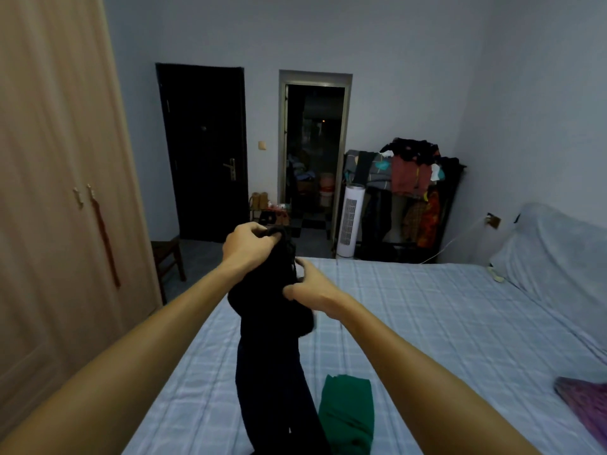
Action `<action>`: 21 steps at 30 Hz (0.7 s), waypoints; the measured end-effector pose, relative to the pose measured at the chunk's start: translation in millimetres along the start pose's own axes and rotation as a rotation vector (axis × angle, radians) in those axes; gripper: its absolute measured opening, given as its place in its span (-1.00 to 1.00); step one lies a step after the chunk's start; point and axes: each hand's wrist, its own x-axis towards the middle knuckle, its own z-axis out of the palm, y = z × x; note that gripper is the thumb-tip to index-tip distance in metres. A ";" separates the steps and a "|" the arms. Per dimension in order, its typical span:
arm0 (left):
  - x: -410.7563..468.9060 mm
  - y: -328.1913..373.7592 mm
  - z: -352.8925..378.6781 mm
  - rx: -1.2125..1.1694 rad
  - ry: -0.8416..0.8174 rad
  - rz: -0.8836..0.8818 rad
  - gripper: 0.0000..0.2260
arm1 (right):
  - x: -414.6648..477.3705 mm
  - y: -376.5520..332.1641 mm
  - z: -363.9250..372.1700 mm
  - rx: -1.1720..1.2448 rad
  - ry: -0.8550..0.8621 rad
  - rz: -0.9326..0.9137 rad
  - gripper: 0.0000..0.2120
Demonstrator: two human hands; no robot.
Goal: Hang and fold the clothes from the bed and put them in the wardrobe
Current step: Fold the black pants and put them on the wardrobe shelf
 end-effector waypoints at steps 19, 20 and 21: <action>61.3 -104.1 -45.1 0.712 -0.399 0.210 -0.82 | 51.1 9.5 -85.1 -1.060 0.158 -0.033 -0.81; 69.4 -108.9 -42.2 0.686 -0.371 0.213 -0.81 | 60.1 9.2 -88.2 -1.075 0.099 -0.025 -0.80; 77.9 -113.1 -37.9 0.671 -0.354 0.207 -0.81 | 69.7 9.7 -91.1 -1.083 0.047 -0.017 -0.80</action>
